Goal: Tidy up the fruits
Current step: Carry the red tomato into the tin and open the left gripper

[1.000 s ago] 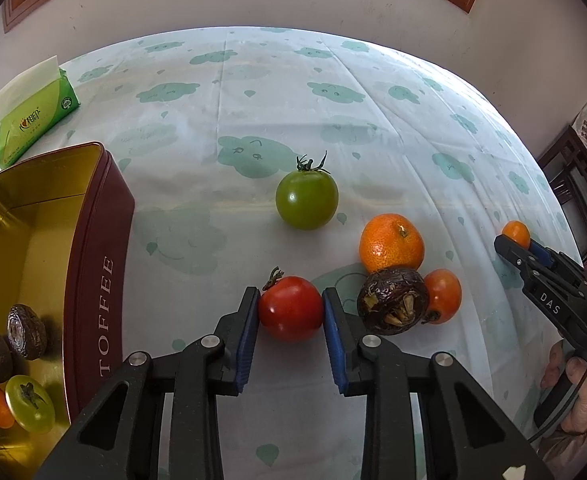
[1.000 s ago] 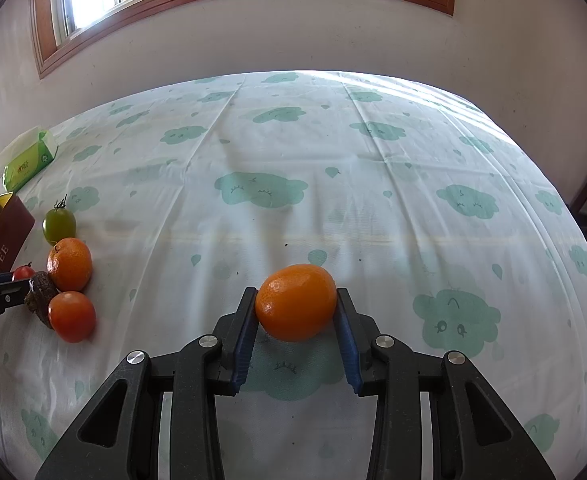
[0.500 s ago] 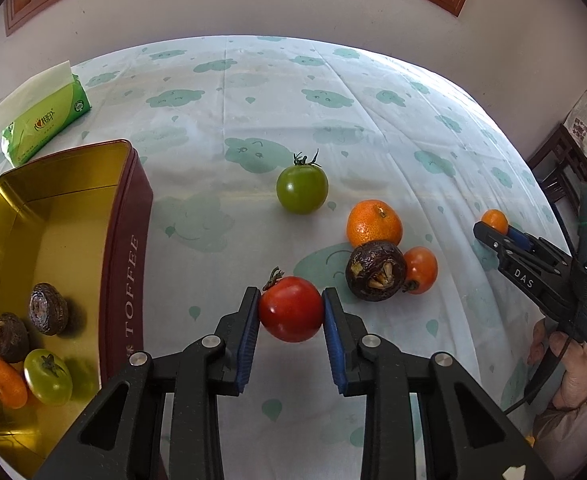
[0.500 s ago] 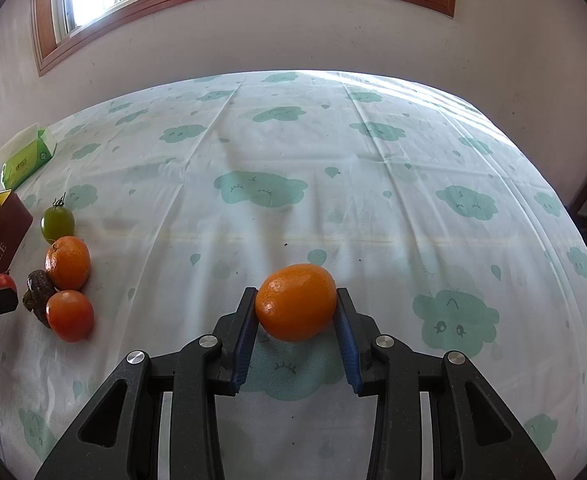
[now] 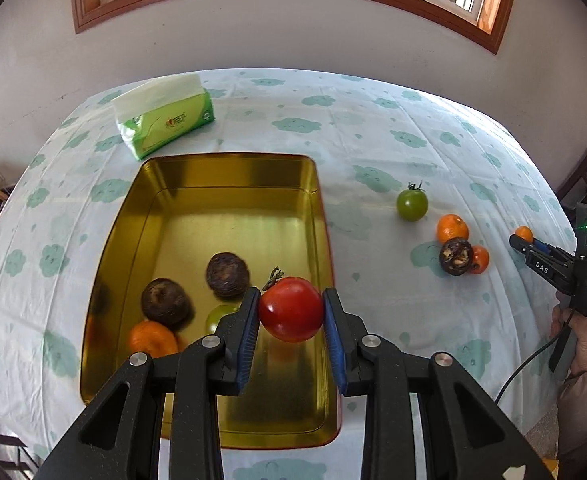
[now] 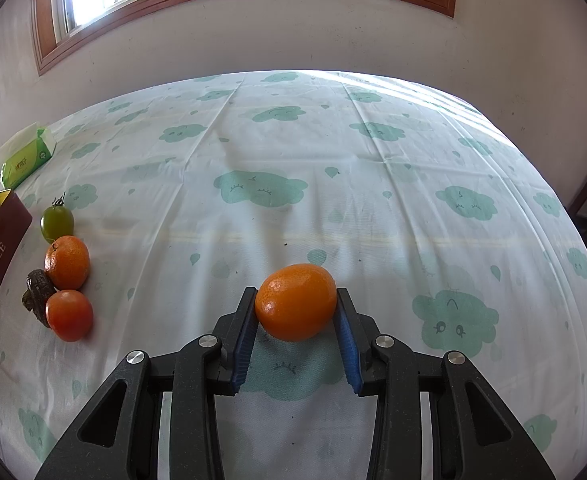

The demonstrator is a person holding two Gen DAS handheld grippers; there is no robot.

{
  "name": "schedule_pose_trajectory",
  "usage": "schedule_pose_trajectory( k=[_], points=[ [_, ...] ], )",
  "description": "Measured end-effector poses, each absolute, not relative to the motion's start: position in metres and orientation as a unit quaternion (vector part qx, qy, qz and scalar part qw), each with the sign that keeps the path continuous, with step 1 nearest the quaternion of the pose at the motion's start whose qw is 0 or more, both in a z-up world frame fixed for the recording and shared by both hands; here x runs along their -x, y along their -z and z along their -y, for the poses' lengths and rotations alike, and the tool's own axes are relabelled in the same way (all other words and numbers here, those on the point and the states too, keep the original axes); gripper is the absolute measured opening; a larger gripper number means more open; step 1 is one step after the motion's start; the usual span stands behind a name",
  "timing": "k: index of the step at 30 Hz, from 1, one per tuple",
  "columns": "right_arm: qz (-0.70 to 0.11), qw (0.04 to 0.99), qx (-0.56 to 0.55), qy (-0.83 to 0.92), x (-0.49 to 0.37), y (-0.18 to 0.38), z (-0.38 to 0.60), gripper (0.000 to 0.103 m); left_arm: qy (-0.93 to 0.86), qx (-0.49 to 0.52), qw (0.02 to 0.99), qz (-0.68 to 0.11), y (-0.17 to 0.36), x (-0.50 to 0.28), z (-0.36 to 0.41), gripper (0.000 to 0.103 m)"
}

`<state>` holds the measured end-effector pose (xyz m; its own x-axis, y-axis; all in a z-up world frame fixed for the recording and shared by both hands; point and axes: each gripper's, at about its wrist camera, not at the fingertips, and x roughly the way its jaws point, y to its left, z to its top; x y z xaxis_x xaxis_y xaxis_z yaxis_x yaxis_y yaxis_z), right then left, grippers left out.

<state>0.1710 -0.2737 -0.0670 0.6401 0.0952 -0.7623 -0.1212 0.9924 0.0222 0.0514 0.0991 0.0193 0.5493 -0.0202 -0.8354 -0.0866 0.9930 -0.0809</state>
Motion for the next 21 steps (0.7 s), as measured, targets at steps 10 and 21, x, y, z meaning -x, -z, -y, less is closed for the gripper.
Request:
schedule_pose_trajectory(
  k=[10,21],
  points=[
    [-0.420,0.905,0.018,-0.058,-0.171,0.068,0.275,0.039,-0.059,0.075,0.854,-0.512,0.011,-0.034,-0.140,0.027],
    [-0.420,0.905,0.018,-0.058,-0.171,0.067,0.274,0.039,-0.064,0.088,0.840,-0.532,0.032,-0.032,-0.146,0.027]
  ],
)
